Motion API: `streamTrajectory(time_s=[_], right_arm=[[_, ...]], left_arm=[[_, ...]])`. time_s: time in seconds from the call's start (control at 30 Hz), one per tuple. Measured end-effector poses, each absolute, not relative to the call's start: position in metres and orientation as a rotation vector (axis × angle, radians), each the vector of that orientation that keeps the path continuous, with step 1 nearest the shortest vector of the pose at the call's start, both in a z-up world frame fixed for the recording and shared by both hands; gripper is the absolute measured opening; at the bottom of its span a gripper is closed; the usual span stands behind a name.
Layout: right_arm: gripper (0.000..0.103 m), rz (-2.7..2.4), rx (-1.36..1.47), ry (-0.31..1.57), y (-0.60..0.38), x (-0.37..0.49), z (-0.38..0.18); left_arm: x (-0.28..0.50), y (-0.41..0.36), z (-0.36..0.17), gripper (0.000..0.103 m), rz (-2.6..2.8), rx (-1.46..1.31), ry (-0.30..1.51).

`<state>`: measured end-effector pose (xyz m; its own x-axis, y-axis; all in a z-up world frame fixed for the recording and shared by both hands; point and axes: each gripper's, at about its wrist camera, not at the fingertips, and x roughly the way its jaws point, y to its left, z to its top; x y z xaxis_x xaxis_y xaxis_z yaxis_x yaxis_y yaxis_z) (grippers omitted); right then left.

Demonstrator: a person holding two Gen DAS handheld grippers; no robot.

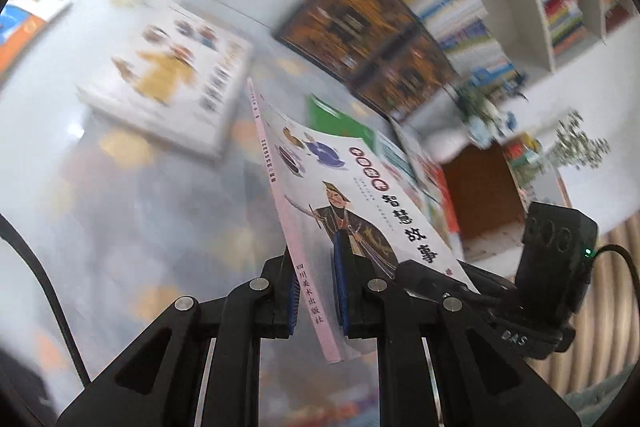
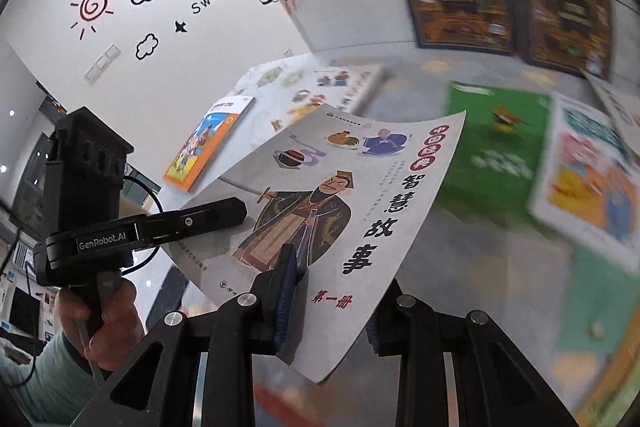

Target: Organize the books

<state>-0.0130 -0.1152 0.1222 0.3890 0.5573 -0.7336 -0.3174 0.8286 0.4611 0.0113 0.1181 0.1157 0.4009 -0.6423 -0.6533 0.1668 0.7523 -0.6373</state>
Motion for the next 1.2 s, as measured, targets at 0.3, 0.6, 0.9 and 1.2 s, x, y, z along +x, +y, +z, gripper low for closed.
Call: streamTrajectory(time_s=[0.3, 0.6, 0.9, 1.2], right_arm=[[0.029, 0.527, 0.353, 1.124, -0.031, 0.102, 0.082], [0.033, 0.454, 0.362, 1.179, 0.004, 0.162, 0.063], [0.041, 0.426, 0.382, 1.278, 0.015, 0.183, 0.039], [0.049, 0.435, 0.568, 1.282, -0.045, 0.121, 0.041]], left_arm=[[0.106, 0.186, 0.081, 0.012, -0.458, -0.491, 1.047], [0.167, 0.208, 0.059, 0.013, -0.414, -0.515, 1.060], [0.173, 0.244, 0.052, 0.014, -0.226, -0.511, 1.048], [0.128, 0.242, 0.063, 0.014, -0.202, -0.471, 1.057]])
